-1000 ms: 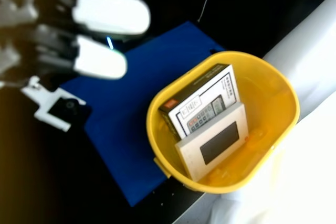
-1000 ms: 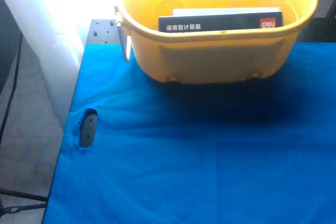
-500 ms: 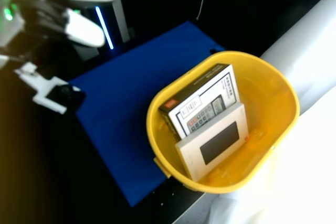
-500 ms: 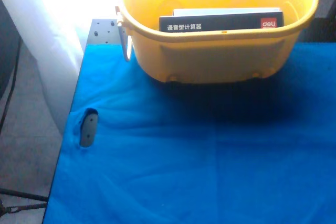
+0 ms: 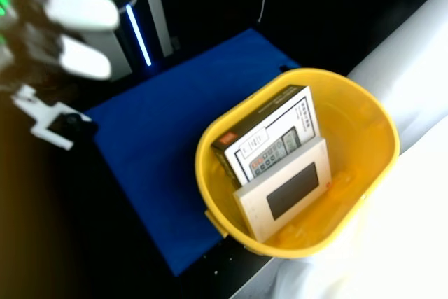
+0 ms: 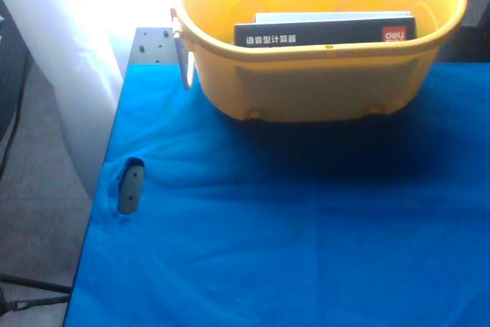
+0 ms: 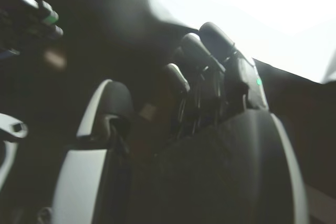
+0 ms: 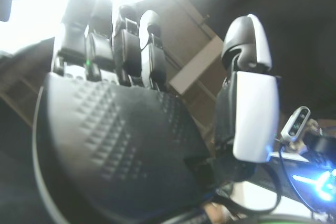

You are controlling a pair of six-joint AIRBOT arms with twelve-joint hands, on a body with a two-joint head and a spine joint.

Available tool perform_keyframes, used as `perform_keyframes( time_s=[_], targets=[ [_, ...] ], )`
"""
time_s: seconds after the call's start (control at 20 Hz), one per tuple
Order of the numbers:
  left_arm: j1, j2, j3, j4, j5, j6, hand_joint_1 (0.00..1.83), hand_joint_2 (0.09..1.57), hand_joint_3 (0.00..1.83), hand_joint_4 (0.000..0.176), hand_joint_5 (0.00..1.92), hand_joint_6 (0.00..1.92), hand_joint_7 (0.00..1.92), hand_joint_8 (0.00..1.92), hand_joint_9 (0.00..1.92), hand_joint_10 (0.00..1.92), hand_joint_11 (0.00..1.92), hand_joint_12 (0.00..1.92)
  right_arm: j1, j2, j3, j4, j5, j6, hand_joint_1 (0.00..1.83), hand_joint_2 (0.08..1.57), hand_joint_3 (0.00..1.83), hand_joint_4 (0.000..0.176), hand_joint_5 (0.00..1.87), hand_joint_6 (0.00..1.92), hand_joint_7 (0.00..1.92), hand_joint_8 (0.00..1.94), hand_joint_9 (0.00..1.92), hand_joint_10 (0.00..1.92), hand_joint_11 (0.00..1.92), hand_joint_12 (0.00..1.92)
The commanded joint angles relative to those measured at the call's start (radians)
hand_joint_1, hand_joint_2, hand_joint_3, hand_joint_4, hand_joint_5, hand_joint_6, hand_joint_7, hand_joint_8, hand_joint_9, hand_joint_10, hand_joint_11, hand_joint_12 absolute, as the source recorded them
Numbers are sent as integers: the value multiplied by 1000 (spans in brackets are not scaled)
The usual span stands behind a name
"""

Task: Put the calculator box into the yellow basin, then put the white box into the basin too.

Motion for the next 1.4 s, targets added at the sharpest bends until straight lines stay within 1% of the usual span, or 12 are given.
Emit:
perform_keyframes(
  time_s=[0.0, 0.2, 0.25, 0.3, 0.4, 0.45, 0.5, 0.55, 0.6, 0.7, 0.75, 1.35],
  targets=[
    [18, -4, 0, -10, -133, -26, 156, 1402, 0, 0, 215, 616, 253, 840, 186, 1158, 9, 1549, 10, 0, 5, 20, -116, 7, 708, 1061, 3, 73, 283, 21, 356, 9, 1, 797, 0, 1731],
    [164, -32, 11, -108, -278, -128, 523, 1254, 0, 0, 43, 89, 110, 120, 90, 505, 0, 1081, 60, -11, 56, -8, -116, 7, 708, 1061, 3, 73, 283, 22, 356, 9, 0, 799, 0, 1731],
    [165, -32, 11, -107, -278, -128, 585, 1270, 0, 0, 161, 708, 214, 46, 203, 233, 0, 989, 67, -11, 57, -18, -116, 6, 708, 1062, 2, 73, 283, 22, 356, 9, 0, 800, 0, 1732],
    [166, -40, 21, -105, -278, -115, 556, 1425, 18, 135, 320, 1632, 290, 39, 257, 171, 0, 958, 73, -5, 54, -49, -116, 6, 708, 1062, 2, 73, 283, 22, 356, 8, 0, 801, 0, 1732],
    [160, -54, 31, -93, -279, -140, 307, 1406, 1, 61, 47, 877, 335, 26, 313, 155, 0, 998, 79, -19, 50, -80, -116, -5, 708, 1062, 2, 73, 283, 22, 356, 8, 0, 802, 0, 1732],
    [141, -52, 18, -78, -279, -124, 714, 1465, 15, 0, 143, 776, 504, 249, 373, 592, 0, 1298, 79, -19, 41, -80, -116, -2, 708, 1062, 2, 73, 283, 22, 356, 8, 0, 802, 0, 1732],
    [133, -53, 10, -76, -279, -107, 975, 1403, 0, 7, 420, 1546, 544, 1329, 281, 978, 0, 1507, 78, -10, 28, -91, -116, 5, 708, 1062, 2, 73, 283, 22, 356, 8, 0, 802, 0, 1732],
    [131, -53, 2, -69, -279, -120, 1000, 1418, 0, 12, 487, 1721, 460, 1647, 190, 1151, 0, 1584, 75, 2, 10, -97, -116, 7, 708, 1062, 2, 73, 283, 22, 356, 8, 0, 803, 0, 1732],
    [140, -52, -10, -69, -279, -170, 1031, 1430, 6, 0, 406, 1903, 507, 1604, 62, 1215, 0, 1145, 51, 25, -22, -92, -116, 8, 1048, 1328, 9, 0, 547, 1418, 653, 1414, 534, 1160, 554, 1710],
    [163, -48, -22, -82, -279, -234, 951, 1491, 4, 0, 433, 1903, 322, 1852, 12, 1252, 0, 876, 33, 36, -44, -80, -116, 13, 980, 1424, 4, 4, 430, 1695, 517, 1732, 485, 1471, 573, 1879],
    [167, -50, -23, -88, -279, -255, 953, 1493, 2, 0, 458, 1825, 278, 1907, 2, 1216, 0, 502, 26, 37, -52, -73, -116, 28, 1037, 1445, 0, 0, 325, 1689, 573, 1849, 606, 1707, 598, 1913],
    [167, -131, 17, -135, -279, -397, 1014, 1455, 0, 0, 541, 1808, 315, 1796, 105, 1414, 0, 1681, 13, -48, -48, 6, -116, 134, 1088, 1389, 0, 0, 446, 1557, 640, 1777, 728, 1921, 750, 1921]
  ],
)
